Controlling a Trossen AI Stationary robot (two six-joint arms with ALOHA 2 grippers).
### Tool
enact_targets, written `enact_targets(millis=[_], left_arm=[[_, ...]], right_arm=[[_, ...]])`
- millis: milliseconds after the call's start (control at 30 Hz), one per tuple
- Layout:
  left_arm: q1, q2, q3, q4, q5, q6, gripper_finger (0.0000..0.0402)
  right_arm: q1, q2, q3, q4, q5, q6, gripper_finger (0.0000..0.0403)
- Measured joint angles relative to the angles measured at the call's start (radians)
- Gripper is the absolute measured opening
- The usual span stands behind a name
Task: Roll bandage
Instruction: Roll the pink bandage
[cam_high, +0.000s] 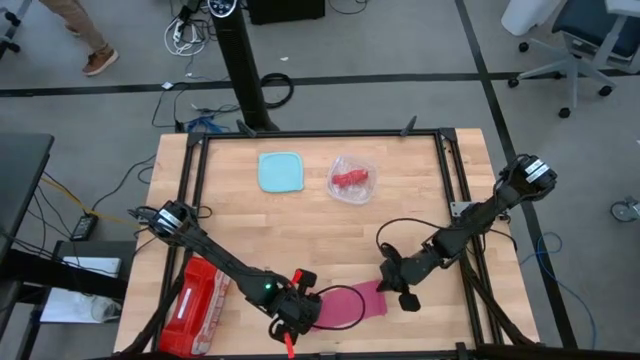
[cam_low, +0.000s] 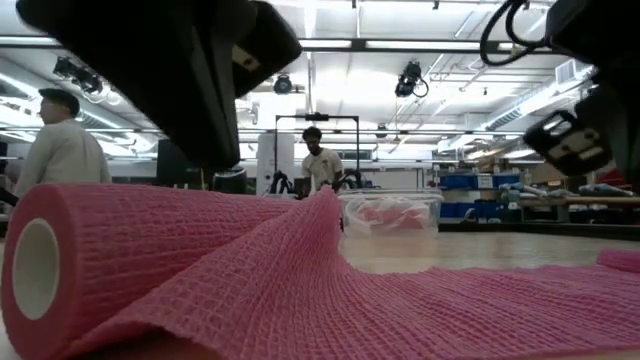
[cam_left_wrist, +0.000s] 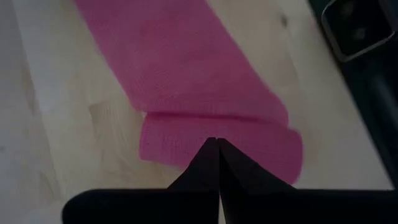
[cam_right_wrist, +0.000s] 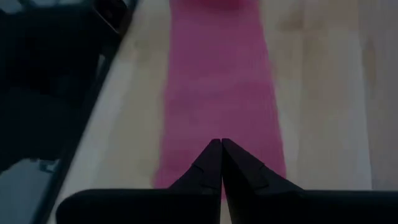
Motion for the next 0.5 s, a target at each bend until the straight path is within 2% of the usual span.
enact_targets(millis=[300,500], left_arm=[[0.007,0.0,-0.017,0.068,-0.005,0.012,0.0001],[0.007,0.0,-0.018,0.069,0.031,0.043,0.0001]], right_arm=[[-0.022,0.178,0.083,-0.006,-0.134,-0.017,0.0011],[-0.034,0.212,0.138,-0.049,-0.135,-0.007,0.0011]])
